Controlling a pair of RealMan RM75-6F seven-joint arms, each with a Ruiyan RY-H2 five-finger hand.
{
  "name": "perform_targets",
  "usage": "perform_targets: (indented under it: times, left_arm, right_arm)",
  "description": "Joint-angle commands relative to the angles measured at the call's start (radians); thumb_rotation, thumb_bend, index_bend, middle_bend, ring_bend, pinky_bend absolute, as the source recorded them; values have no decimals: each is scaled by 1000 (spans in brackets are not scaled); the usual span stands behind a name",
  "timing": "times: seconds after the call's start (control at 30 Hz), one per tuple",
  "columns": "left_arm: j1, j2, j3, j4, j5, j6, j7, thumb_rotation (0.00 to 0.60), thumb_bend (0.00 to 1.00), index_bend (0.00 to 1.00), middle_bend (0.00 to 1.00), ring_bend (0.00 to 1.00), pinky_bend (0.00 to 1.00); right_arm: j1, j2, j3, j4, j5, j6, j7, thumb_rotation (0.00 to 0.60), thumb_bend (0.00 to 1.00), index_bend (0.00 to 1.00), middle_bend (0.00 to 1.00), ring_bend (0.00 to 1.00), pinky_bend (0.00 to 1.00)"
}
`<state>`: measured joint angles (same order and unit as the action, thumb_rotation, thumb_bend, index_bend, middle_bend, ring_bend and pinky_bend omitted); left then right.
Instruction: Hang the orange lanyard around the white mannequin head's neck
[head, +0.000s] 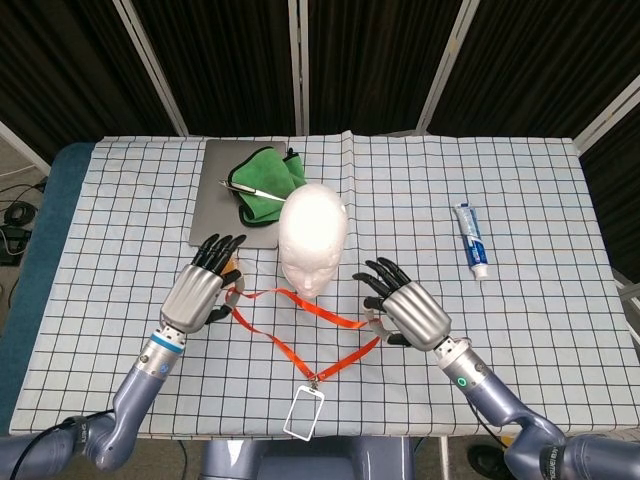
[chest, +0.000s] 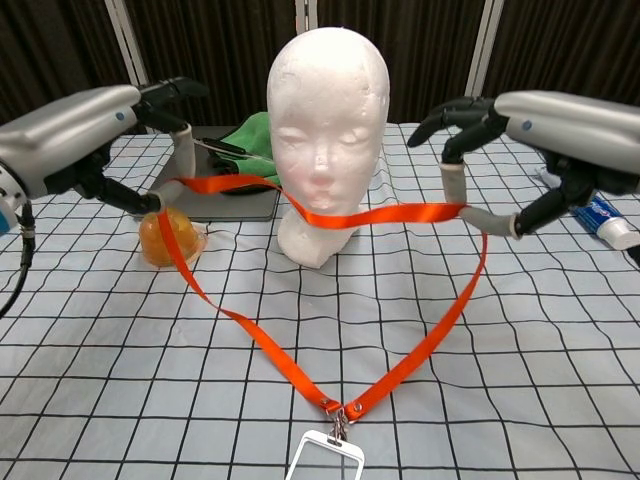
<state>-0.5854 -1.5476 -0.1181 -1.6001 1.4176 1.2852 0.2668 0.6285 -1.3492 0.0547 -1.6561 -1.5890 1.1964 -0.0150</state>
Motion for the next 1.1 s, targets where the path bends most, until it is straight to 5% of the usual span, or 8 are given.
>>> perform_targets:
  times: [0.03, 0.37, 0.6, 1.1]
  left_arm:
    - [18, 58, -32, -84, -17, 22, -16, 600, 489, 735, 0, 0, 0]
    - [21, 179, -115, -230, -75, 22, -32, 600, 490, 744, 0, 0, 0]
    - [-38, 211, -201, -249, -230, -62, 13, 600, 490, 744, 0, 0, 0]
    - [-164, 214, -310, -229, -482, -153, 122, 600, 490, 733, 0, 0, 0]
  right_arm:
    - [7, 38, 38, -50, 9, 14, 8, 600, 506, 743, 171, 0, 0]
    - [21, 110, 127, -174, 73, 16, 13, 600, 506, 747, 174, 0, 0]
    - [55, 112, 215, -236, 250, -41, -4, 600, 507, 747, 174, 0, 0]
    - [132, 97, 342, -189, 529, -108, -73, 600, 507, 747, 179, 0, 0]
